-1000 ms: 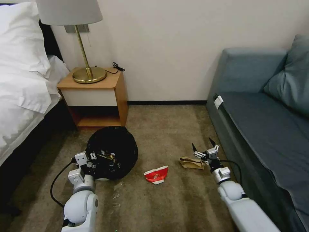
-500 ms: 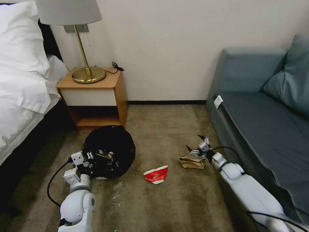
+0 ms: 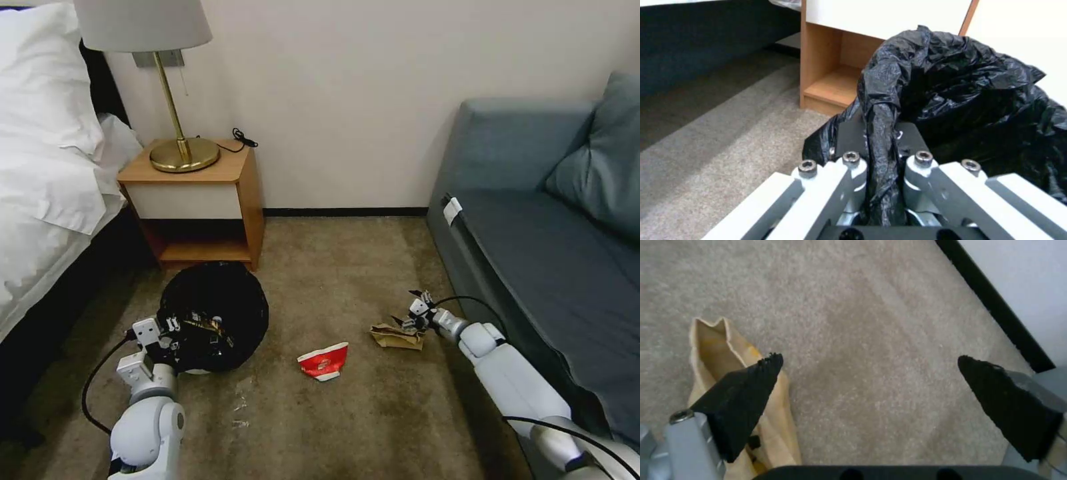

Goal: Pick up the trash bin, then pick up the garbage on the floor and place it into the trash bin.

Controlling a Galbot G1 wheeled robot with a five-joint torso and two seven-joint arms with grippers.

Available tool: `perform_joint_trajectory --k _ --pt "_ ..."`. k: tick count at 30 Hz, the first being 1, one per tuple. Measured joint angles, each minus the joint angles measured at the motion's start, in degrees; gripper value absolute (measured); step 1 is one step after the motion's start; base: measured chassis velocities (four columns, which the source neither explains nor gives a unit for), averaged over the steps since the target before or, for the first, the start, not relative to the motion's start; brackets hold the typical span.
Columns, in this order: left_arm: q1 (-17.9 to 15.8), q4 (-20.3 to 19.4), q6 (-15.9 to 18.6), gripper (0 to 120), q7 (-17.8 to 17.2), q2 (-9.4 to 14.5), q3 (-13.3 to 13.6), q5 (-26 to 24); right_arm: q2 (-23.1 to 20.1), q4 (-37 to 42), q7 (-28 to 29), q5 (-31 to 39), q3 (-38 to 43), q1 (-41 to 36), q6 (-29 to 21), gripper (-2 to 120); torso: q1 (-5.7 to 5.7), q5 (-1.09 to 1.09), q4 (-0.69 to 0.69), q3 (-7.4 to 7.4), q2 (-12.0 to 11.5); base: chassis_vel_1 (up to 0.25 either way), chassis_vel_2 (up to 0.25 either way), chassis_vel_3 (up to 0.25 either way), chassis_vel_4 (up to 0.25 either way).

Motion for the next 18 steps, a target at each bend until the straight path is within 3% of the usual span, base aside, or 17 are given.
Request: perform_joint_trajectory --k 5,10,18 --pt "-0.02 0.07 0.06 5 -0.13 -0.15 0.06 0.21 -0.54 1.62 -3.53 0.16 0.18 -0.88 0.14 100 0.0 0.02 0.02 0.0 0.0 0.0 0.0 0.0 0.0" --pt "0.05 -0.04 0.11 5 -0.34 -0.06 -0.33 0.25 -2.59 3.23 -12.15 4.64 1.12 -2.9 0.95 100 0.0 0.01 0.0 0.0 0.0 0.0 0.0 0.0 0.0" --pt "0.05 0.07 0.11 5 -0.36 -0.18 0.12 0.36 -2.76 2.0 -16.86 5.24 2.23 -3.45 2.79 100 0.0 0.02 0.01 0.0 0.0 0.0 0.0 0.0 0.0"
